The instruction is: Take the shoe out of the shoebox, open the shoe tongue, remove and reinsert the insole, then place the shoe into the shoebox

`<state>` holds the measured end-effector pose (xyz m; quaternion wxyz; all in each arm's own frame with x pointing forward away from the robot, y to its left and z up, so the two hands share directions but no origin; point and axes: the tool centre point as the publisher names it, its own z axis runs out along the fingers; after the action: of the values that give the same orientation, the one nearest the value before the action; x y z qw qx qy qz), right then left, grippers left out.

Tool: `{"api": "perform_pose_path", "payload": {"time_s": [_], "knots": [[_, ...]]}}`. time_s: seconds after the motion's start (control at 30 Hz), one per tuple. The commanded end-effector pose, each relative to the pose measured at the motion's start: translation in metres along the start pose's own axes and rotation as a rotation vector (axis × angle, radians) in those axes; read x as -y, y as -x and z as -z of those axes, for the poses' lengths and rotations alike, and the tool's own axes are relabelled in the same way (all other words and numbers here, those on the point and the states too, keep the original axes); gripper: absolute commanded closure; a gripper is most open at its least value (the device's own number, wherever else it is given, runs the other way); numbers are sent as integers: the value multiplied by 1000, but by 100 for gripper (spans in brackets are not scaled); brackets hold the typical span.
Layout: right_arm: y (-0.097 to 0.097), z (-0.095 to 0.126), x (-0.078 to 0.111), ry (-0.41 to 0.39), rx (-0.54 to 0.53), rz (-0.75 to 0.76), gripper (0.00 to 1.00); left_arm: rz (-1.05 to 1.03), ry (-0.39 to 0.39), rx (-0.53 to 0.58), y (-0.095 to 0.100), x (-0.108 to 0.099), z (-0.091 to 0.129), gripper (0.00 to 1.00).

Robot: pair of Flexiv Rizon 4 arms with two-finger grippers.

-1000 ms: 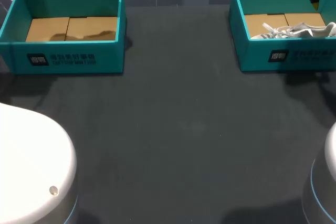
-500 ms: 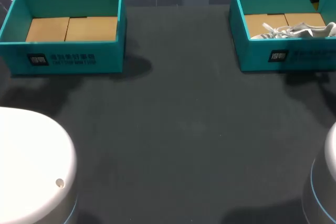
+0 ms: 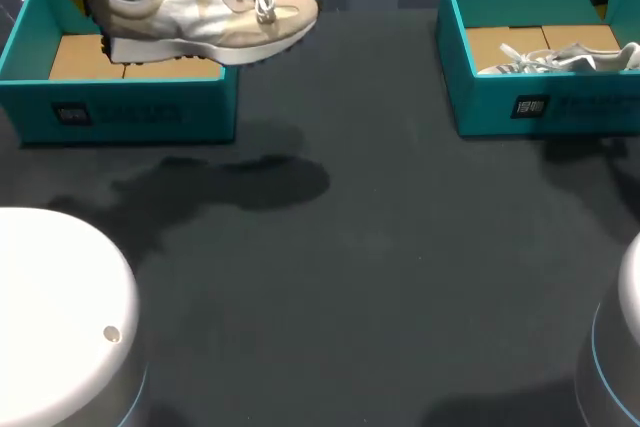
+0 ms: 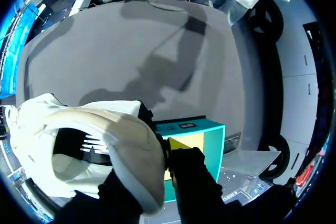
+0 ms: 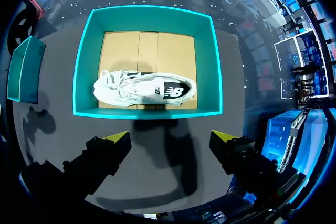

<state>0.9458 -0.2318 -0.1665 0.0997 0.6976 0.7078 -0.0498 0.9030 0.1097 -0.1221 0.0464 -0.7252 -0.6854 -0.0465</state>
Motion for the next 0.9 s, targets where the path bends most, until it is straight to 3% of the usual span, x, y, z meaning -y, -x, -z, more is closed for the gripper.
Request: {"api": "perform_pose_path", "payload": {"time_s": [0.03,0.57,0.63,0.9], "knots": [[0,0,0,0,0,0,0,-5,192,-16,15,45,-3,100],[0,0,0,0,0,0,0,-76,191,-46,84,130,-19,100],[0,0,0,0,0,0,0,-73,209,-61,95,139,-23,100],[0,0,0,0,0,0,0,-60,144,-108,136,159,-44,100]]}}
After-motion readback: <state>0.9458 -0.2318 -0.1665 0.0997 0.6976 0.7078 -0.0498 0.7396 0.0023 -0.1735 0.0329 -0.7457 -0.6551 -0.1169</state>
